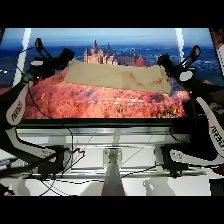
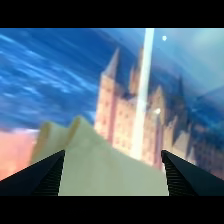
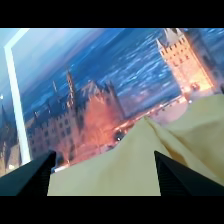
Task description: Fold the clothes and pants, and hang the long-sleeved shirts on hangers.
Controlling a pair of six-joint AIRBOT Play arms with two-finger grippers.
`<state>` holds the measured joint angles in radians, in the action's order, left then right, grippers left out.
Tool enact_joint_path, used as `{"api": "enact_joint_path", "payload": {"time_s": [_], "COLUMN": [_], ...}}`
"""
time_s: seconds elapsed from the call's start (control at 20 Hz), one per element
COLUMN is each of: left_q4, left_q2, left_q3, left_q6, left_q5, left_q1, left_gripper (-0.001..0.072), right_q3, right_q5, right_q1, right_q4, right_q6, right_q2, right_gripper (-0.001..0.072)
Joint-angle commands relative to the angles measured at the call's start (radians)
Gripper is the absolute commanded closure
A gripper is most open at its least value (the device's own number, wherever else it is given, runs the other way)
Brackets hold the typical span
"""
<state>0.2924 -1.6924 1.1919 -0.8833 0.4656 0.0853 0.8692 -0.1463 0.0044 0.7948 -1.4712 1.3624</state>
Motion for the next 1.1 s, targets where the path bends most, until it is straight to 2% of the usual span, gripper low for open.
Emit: {"api": "enact_joint_path", "payload": {"time_s": [0.0,0.1,0.2,0.3,0.45,0.6,0.65,0.7,0.75,0.85,0.9,0.95,1.05], "left_q4": [0.274,0.553,0.681,0.630,0.466,0.325,0.319,0.320,0.319,0.325,0.353,0.407,0.535], "left_q2": [-0.005,-0.026,-0.059,-0.099,-0.178,-0.234,-0.240,-0.240,-0.239,-0.237,-0.230,-0.213,-0.153], "left_q3": [0.033,0.112,0.184,0.203,0.203,0.203,0.203,0.203,0.204,0.217,0.235,0.259,0.300], "left_q6": [-0.123,-0.219,-0.244,-0.234,-0.125,-0.029,-0.017,-0.003,0.010,0.011,0.009,0.009,-0.010], "left_q5": [0.227,0.436,0.611,0.686,0.734,0.717,0.695,0.665,0.639,0.629,0.654,0.695,0.805], "left_q1": [0.128,0.192,0.217,0.228,0.216,0.185,0.170,0.153,0.135,0.108,0.098,0.089,0.080], "left_gripper": [0.0016,0.0016,0.0017,0.0015,0.0015,0.0023,0.0107,0.0247,0.0376,0.0701,0.0700,0.0700,0.0700], "right_q3": [0.001,0.001,0.001,0.001,0.001,0.001,0.002,0.002,0.002,0.018,0.037,0.064,0.125], "right_q5": [-0.037,-0.046,-0.054,-0.076,-0.124,-0.163,-0.178,-0.196,-0.220,-0.269,-0.293,-0.319,-0.349], "right_q1": [0.002,0.002,0.002,0.002,0.002,0.002,0.003,0.008,0.014,0.034,0.045,0.058,0.091], "right_q4": [0.079,0.100,0.100,0.100,0.100,0.103,0.103,0.103,0.102,0.106,0.111,0.124,0.143], "right_q6": [-0.001,-0.001,-0.001,-0.001,-0.001,0.000,0.006,0.037,0.089,0.129,0.129,0.130,0.130], "right_q2": [0.006,0.006,0.006,0.006,0.006,0.006,0.006,0.006,0.006,0.006,0.006,0.006,0.007], "right_gripper": [0.0024,0.0025,0.0024,0.0025,0.0025,0.0026,0.0032,0.0096,0.0192,0.0223,0.0362,0.0542,0.0643]}}
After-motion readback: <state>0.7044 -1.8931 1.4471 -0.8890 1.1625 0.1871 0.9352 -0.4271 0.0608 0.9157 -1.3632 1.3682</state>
